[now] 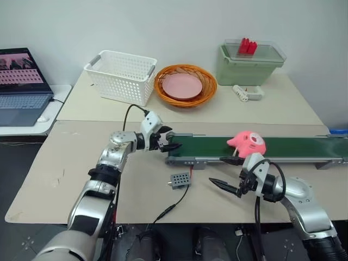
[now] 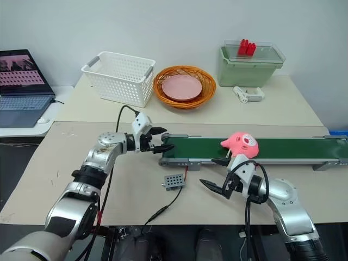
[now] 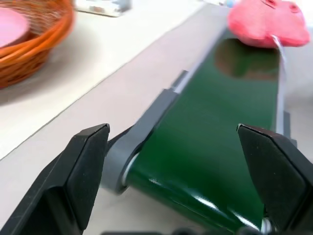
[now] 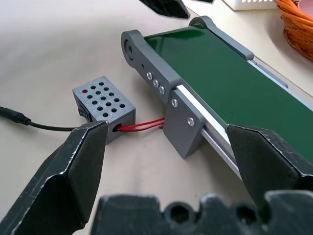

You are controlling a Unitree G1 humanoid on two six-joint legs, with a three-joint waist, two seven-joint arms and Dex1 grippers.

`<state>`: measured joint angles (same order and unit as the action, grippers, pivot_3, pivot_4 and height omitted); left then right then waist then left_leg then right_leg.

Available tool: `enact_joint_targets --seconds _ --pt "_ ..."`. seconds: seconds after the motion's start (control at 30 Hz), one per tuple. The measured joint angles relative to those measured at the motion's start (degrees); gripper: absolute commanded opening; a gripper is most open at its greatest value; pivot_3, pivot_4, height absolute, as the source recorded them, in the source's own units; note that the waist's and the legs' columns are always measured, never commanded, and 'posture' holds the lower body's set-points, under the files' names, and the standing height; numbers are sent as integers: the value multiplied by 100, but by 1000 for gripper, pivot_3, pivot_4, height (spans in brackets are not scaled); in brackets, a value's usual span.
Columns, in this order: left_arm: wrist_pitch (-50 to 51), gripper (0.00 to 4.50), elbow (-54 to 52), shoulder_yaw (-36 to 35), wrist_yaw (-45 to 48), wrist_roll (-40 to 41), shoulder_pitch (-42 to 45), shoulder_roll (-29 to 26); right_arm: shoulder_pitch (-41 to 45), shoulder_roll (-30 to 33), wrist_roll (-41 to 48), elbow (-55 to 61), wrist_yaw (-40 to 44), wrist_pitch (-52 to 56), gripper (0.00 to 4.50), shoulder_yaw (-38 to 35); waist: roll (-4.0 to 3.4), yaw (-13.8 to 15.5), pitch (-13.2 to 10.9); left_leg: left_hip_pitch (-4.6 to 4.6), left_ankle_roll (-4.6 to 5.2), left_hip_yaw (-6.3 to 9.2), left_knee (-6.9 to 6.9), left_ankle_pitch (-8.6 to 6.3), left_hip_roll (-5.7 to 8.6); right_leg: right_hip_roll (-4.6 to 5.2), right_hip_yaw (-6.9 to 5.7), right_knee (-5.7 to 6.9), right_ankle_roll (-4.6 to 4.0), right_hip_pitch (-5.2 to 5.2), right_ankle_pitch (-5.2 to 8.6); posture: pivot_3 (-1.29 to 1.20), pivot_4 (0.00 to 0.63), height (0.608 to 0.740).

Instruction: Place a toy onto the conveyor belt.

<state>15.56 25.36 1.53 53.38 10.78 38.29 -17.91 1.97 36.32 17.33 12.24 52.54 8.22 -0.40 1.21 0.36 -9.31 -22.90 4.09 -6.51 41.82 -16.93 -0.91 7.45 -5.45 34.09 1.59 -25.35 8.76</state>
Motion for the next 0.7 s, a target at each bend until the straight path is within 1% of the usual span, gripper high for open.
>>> enact_joint_targets --seconds 0.1,0.23,0.4,0.43,0.5,0.7 --pt "816 4481 -1335 -589 -771 403 -793 -2 -9 -11 49 77 15 77 4500 32 0 -11 0 2 -6 1 0 3 -2 2 1 0 0 1 0 0 150 740" --pt "1360 4481 -2173 -1177 -1645 662 -1319 23 25 -40 132 187 11 165 4500 77 -1 39 0 11 0 6 0 -1 0 4 -1 -1 0 11 -1 0 150 740" --pt "1318 4481 -2313 -1812 -2709 674 -1693 106 143 -181 182 221 -252 247 4500 65 -1 42 0 9 -10 5 0 3 2 5 -1 -3 -1 10 -1 0 150 740" --pt "1208 4481 -2317 -1972 -3045 631 -1807 161 211 -292 93 219 -509 260 4500 26 -1 41 0 6 -13 4 0 5 2 5 -1 -3 -1 8 -1 0 150 740" --pt "1047 4481 -2324 -2118 -3366 598 -1978 206 373 -481 -110 180 -988 272 4500 -59 -1 36 0 5 -19 1 0 7 3 5 0 -1 -3 4 -2 0 150 740" --pt "626 4481 -2337 -2255 -3987 483 -2344 413 699 -970 -430 172 -2142 366 4500 -312 -1 47 1 4 -27 2 -4 10 2 6 -4 -2 -5 2 -2 0 150 740"
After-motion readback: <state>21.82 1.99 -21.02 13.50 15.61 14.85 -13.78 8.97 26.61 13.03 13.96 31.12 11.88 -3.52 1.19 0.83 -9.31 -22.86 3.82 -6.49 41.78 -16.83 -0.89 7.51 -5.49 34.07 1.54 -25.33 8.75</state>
